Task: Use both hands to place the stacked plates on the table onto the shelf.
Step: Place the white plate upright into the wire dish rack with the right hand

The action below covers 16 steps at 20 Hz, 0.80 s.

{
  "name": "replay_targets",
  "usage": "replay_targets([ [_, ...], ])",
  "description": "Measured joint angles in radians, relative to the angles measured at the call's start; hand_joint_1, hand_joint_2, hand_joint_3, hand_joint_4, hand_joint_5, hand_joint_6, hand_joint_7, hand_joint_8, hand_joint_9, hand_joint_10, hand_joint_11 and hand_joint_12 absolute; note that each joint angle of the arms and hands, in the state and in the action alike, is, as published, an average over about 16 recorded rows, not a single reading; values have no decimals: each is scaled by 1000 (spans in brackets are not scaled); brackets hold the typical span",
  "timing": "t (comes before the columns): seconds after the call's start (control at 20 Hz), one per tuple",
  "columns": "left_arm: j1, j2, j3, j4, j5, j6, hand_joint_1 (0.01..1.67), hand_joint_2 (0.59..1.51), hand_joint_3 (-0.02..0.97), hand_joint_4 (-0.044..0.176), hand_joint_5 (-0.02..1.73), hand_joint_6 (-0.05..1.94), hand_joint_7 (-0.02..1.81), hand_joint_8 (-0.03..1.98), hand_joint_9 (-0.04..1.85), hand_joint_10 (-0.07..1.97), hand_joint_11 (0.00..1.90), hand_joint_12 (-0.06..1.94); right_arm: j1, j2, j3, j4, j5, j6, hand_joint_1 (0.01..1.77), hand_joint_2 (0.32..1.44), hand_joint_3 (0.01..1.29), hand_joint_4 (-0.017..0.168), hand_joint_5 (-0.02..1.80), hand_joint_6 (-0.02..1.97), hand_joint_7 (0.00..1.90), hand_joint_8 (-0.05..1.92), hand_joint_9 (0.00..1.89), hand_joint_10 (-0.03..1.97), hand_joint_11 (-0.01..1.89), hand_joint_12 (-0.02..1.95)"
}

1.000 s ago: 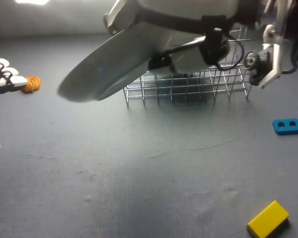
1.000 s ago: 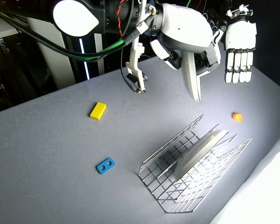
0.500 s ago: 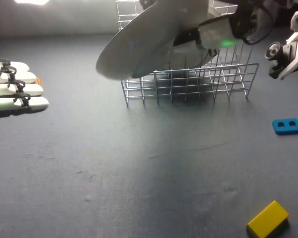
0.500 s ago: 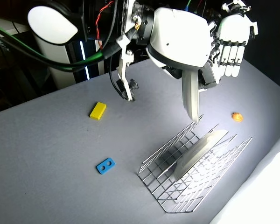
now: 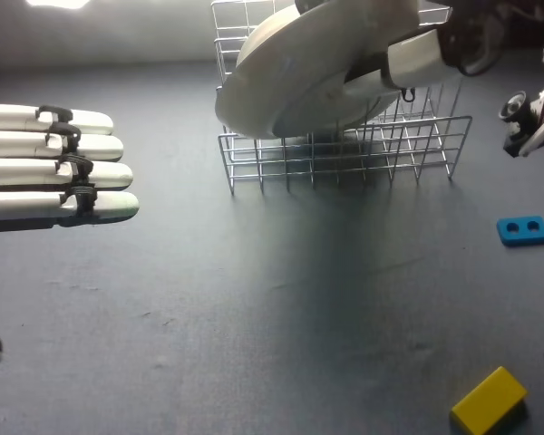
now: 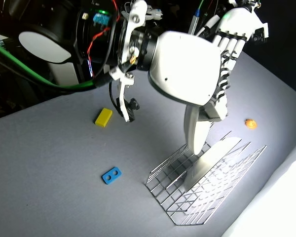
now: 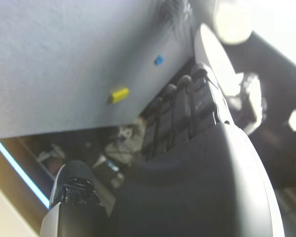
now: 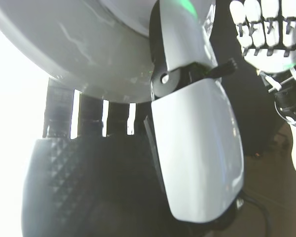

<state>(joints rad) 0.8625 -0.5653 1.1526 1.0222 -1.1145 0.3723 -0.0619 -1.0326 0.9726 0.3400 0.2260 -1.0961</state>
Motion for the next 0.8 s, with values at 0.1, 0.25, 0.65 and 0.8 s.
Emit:
replay_targets([
  [0.1, -61, 7, -7, 55, -18, -15, 23, 1145, 1, 3, 47, 7, 57, 9, 41, -58, 28, 7, -8, -11, 13, 36, 3, -16, 1344, 1021, 13, -4, 853, 1116, 976, 992, 880, 1264, 745, 1546],
  [0.25, -157, 22, -24, 138, -37, -39, 22, 1143, 0, 3, 46, 7, 53, 9, 39, -58, 27, 8, -18, -31, 34, 86, 6, -37, 1346, 1021, 13, -4, 858, 1107, 978, 983, 881, 1263, 739, 1548],
  [0.65, -365, 77, -104, 301, -59, -92, 20, 1136, -6, 3, 38, 6, 35, 9, 25, -58, 21, 17, -41, -89, 101, 214, 18, -74, 1347, 1021, 13, -5, 843, 1119, 975, 991, 881, 1277, 727, 1576],
  [0.8, -407, 95, -134, 332, -59, -109, 19, 1134, -8, 3, 35, 6, 32, 9, 25, -58, 22, 19, -54, -109, 128, 253, 22, -82, 1347, 1022, 13, -6, 837, 1124, 976, 988, 879, 1277, 727, 1579],
])
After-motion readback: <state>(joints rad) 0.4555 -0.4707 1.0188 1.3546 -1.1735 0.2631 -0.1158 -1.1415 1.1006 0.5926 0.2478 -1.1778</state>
